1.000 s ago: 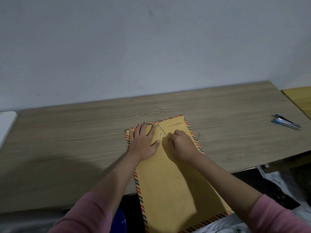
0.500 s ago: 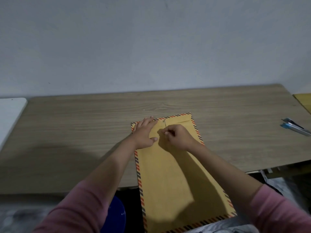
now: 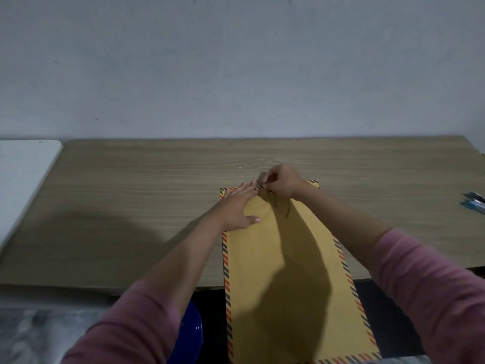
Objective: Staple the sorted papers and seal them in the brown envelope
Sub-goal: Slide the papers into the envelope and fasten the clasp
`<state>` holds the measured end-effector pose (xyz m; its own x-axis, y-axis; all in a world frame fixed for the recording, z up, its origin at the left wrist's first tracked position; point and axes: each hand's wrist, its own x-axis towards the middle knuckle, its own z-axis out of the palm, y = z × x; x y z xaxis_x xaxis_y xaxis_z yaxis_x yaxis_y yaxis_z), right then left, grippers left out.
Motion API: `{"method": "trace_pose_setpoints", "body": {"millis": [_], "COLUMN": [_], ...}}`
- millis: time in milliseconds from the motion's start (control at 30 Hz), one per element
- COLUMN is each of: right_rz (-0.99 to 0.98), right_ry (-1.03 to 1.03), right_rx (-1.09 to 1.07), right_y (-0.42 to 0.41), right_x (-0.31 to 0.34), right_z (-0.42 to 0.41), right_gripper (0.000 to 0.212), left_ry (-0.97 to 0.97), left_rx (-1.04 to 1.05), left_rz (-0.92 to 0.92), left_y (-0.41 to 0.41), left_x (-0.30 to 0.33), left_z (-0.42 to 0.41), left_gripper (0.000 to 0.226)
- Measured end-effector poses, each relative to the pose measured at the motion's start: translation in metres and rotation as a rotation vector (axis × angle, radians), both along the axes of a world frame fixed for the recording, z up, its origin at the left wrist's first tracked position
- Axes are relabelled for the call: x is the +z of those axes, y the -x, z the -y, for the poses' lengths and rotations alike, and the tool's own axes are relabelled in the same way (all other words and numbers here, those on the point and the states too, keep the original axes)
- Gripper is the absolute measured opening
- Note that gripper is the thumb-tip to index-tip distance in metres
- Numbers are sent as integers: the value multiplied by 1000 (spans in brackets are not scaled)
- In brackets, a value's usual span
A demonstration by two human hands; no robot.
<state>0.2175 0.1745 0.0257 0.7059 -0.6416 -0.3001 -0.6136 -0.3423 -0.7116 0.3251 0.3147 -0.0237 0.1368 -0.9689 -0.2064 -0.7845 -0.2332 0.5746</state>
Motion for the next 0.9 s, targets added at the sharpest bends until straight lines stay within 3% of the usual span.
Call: {"method": "trace_pose_setpoints", "body": {"millis": [100, 433, 633, 900], "right_rz": [-66, -107, -21, 48], "right_ry": [124, 327, 338, 250], "right_rx": [129, 356, 338, 269], "right_y": [0, -14, -10, -8], "right_x": [-1, -5, -10, -11], "right_z": [9, 13, 13, 20], "right_gripper": [6, 13, 24, 42], "left_ry": [7, 8, 44, -16], "left_rx": [-8, -12, -13, -106], "left_rz": [-3, 7, 11, 277], "left_y": [-2, -2, 1, 7], "left_x": [-1, 1, 2, 7], "left_z": [0, -2, -2, 3], "left_gripper": [84, 84, 76, 70]}}
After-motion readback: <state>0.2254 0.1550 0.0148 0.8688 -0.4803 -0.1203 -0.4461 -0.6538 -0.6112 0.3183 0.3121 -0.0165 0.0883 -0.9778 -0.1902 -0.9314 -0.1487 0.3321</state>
